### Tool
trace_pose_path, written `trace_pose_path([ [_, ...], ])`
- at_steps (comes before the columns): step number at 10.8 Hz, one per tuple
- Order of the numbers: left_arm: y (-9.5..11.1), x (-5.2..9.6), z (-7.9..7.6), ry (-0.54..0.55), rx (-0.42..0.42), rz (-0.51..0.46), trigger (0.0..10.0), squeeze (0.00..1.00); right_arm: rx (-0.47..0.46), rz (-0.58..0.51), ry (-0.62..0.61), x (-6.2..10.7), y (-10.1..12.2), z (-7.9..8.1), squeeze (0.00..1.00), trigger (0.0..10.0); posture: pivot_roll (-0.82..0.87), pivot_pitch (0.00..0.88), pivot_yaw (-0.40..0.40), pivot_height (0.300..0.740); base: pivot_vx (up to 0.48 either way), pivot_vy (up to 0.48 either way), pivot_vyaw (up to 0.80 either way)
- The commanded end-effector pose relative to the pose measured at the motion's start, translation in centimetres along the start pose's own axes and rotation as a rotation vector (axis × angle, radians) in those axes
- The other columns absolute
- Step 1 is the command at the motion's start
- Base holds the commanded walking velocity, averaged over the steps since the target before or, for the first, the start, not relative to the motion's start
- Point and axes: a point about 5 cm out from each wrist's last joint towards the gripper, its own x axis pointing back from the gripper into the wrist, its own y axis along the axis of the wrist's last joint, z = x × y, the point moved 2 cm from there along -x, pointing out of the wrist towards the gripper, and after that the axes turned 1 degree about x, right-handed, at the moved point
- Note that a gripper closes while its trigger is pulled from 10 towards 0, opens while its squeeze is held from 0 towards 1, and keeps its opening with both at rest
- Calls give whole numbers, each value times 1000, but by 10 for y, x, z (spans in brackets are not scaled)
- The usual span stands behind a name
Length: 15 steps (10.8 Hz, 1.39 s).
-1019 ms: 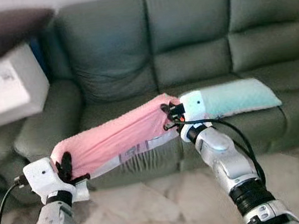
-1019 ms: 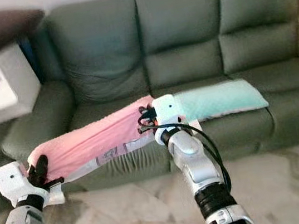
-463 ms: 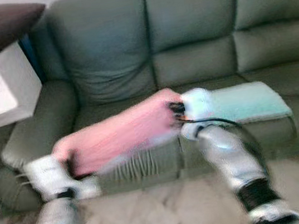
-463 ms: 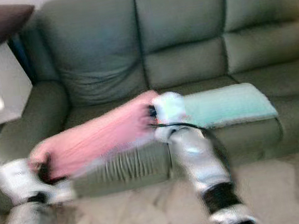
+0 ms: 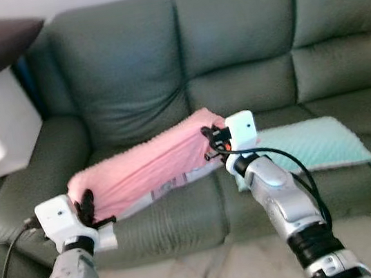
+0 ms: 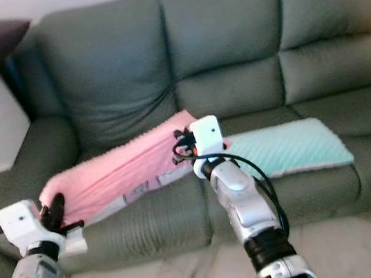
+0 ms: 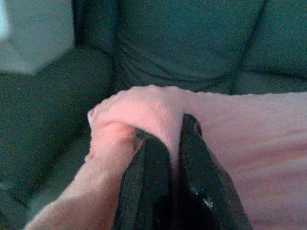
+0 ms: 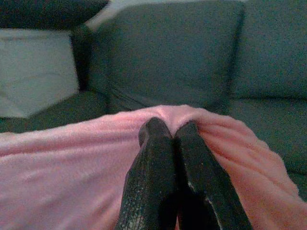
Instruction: Move the pillow to the sofa
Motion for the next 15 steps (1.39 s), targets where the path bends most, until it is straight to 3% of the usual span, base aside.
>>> trace_pose_path([
  [1,2,0,14,56,-33,3,10000,0,2,-54,-35,-1,15,-7,0,10000,-149,19,56,740,0,0,0],
  [3,4,-1,10,20,-29,1,10000,0,0,-54,-36,-2,15,-6,0,10000,-148,19,58,740,0,157,0],
  [11,2,-1,6,11,-49,10,10000,0,5,-57,-49,-1,14,-9,0,10000,-153,20,61,740,0,480,0],
  [15,10,-3,4,10,-81,-47,10000,0,10,-59,-55,-1,15,-9,0,10000,-153,20,60,740,0,0,0],
])
